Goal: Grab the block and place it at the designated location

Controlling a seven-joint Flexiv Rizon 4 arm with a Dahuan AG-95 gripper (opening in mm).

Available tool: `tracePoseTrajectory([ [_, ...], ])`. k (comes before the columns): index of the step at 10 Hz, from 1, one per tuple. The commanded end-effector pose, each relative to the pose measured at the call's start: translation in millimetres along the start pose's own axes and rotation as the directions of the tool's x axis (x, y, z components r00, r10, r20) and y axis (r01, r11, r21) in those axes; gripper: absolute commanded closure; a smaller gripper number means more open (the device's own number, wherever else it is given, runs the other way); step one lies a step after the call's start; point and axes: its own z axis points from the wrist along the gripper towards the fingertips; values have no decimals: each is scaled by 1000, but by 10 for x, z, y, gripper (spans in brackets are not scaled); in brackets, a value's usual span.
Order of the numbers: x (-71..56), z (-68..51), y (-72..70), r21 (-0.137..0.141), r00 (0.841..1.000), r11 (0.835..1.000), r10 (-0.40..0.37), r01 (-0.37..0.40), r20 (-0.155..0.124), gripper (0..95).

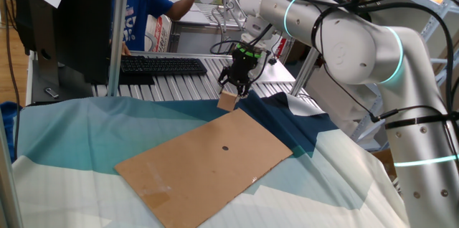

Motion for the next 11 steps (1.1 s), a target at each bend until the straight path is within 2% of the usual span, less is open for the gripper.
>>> tracePoseTrajectory([
  [1,2,5,17,-2,1000,1000,-10,10,5,950],
  [7,21,120,47,-25,999,999,-26,27,29,950],
  [11,90,80,111,-23,998,999,-44,45,35,950],
])
